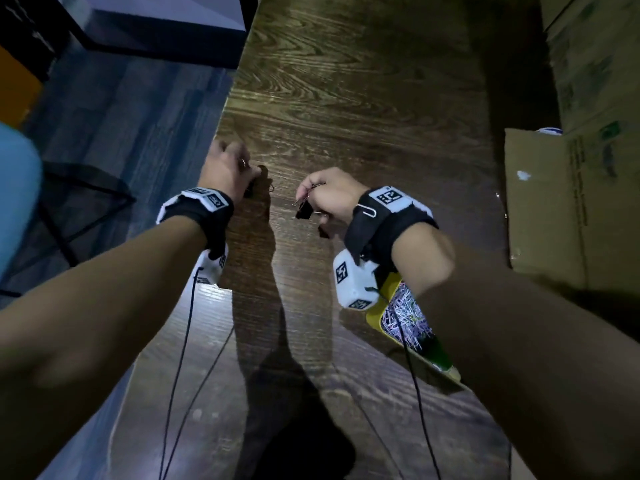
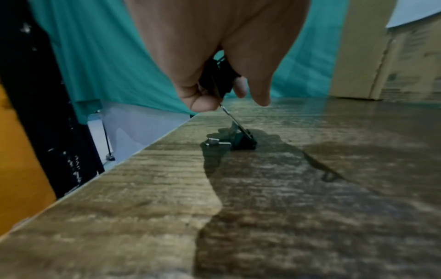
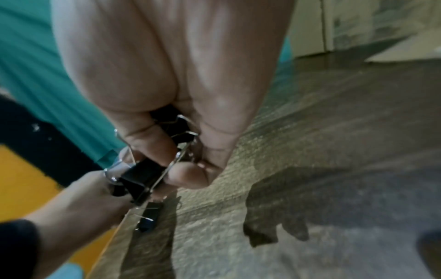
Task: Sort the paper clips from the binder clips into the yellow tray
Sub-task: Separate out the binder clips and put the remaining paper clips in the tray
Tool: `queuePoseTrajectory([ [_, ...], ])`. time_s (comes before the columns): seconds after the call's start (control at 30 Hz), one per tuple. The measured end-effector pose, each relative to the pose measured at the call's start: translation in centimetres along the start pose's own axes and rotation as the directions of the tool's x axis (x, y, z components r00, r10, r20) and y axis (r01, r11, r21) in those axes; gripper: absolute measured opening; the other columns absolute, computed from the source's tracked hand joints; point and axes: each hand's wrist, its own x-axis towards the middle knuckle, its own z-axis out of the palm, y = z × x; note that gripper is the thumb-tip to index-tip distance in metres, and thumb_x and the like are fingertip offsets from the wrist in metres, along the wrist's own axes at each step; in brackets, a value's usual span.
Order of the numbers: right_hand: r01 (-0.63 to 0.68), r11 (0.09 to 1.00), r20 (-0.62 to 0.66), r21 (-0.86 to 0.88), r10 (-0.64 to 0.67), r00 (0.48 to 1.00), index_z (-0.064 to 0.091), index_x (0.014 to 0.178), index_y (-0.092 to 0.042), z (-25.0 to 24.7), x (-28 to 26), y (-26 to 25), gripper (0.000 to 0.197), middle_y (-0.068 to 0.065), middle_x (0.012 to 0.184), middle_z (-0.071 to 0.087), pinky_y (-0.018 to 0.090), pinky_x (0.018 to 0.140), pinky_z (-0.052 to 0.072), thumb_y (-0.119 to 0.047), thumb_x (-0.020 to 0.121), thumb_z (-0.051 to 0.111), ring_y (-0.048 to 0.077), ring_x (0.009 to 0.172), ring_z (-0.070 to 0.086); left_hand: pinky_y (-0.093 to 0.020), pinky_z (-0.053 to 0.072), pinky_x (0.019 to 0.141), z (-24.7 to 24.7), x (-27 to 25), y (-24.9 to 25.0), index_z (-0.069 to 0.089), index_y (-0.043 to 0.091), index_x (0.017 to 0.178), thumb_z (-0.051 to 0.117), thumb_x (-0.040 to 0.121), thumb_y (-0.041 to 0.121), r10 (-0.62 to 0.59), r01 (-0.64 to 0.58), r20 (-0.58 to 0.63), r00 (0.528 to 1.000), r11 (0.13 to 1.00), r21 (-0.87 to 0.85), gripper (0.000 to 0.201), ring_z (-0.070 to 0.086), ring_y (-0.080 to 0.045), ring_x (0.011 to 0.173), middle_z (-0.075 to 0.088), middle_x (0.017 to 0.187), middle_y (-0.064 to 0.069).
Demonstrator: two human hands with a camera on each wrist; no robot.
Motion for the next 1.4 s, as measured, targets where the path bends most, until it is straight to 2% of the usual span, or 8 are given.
queuePoseTrajectory([
  [0.2,-0.108,0.905,0.047,0.412,0.097,0.994,0.055,0.077,-0.012,2.1,-0.8,0.9,0.036,0.014,0.080,0.059,0.040,0.067,0.058,0.013,0.089,0.031,0.030,0.070,0.064,-0.048,0.044,0.094,0.3,-0.1,-0.1,0.055,0.013,0.104,0.075,0.075,0.026,-0.054,0.014,0.151,0.987,0.967,0.255,0.038,0.048,-0.040,0.107,0.042,0.122,-0.020],
  [0.5,-0.020,0.777,-0.003,0.629,0.028,1.000,0.054,0.083,-0.012,3.3,-4.1,2.1,0.038,0.016,0.086,0.056,0.025,0.046,0.052,0.020,0.082,0.032,0.022,0.059,0.064,-0.036,0.047,0.077,1.3,-5.0,3.0,0.065,0.013,0.099,0.067,0.076,0.016,-0.011,-0.085,0.329,0.944,0.957,0.276,0.024,0.059,-0.038,0.094,0.057,0.107,-0.019],
  [0.6,0.033,0.687,-0.007,0.726,-0.041,0.999,0.053,0.087,-0.014,1.7,-6.7,3.1,0.032,0.013,0.087,0.058,0.024,0.047,0.049,0.016,0.081,0.042,0.023,0.067,0.060,-0.028,0.047,0.059,1.8,-7.8,5.4,0.066,0.010,0.090,0.071,0.071,0.014,0.004,0.007,0.360,0.933,1.000,-0.029,0.020,0.061,-0.026,0.071,0.065,0.077,-0.010],
  [0.7,0.114,0.578,-0.065,0.808,-0.105,0.992,0.052,0.087,-0.017,-0.6,-10.7,4.4,0.013,0.007,0.085,0.062,0.023,0.051,0.049,-0.005,0.090,0.054,0.021,0.068,0.060,-0.026,0.050,0.049,1.6,-10.3,9.0,0.068,0.016,0.076,0.065,0.076,0.003,-0.017,0.274,0.443,0.896,0.807,-0.524,0.013,0.058,-0.024,0.065,0.063,0.068,-0.007],
  [0.97,0.428,0.555,-0.500,0.713,-0.024,0.865,0.058,0.108,-0.018,-8.0,-22.1,8.7,0.017,0.012,0.096,0.056,0.026,0.050,0.045,-0.010,0.094,0.053,0.020,0.065,0.061,-0.022,0.042,0.045,-2.0,-14.6,21.2,0.067,0.020,0.073,0.063,0.075,0.002,0.330,0.293,0.555,0.764,0.589,-0.754,0.018,0.055,-0.018,0.061,0.070,0.080,-0.008],
  [1.23,0.240,0.661,-0.504,0.711,0.241,0.829,0.057,0.112,-0.007,-10.6,-26.9,15.3,0.037,0.011,0.098,0.062,0.034,0.069,0.053,-0.039,0.094,0.052,0.021,0.077,0.063,-0.029,0.050,0.047,3.1,-22.2,29.6,0.062,0.015,0.077,0.067,0.076,0.001,0.422,0.046,0.696,0.581,0.837,-0.545,0.015,0.056,-0.020,0.060,0.061,0.073,-0.006],
  [1.33,0.115,0.700,-0.446,0.705,0.311,0.840,0.056,0.117,-0.007,-9.8,-26.4,17.6,0.044,0.011,0.104,0.063,0.040,0.085,0.052,-0.044,0.095,0.048,0.023,0.088,0.063,-0.037,0.054,0.056,6.0,-24.4,30.0,0.060,0.017,0.076,0.068,0.074,0.008,0.372,-0.122,0.716,0.590,0.918,-0.377,0.012,0.057,-0.023,0.058,0.059,0.070,-0.003],
  [1.4,0.074,0.704,-0.414,0.706,0.325,0.850,0.057,0.119,-0.008,-9.1,-25.7,18.8,0.046,0.012,0.110,0.064,0.036,0.080,0.054,-0.046,0.096,0.045,0.021,0.092,0.063,-0.032,0.055,0.063,7.1,-25.0,30.2,0.058,0.021,0.078,0.067,0.072,0.016,0.382,-0.262,0.677,0.629,0.924,-0.277,0.012,0.062,-0.024,0.066,0.064,0.076,-0.005],
])
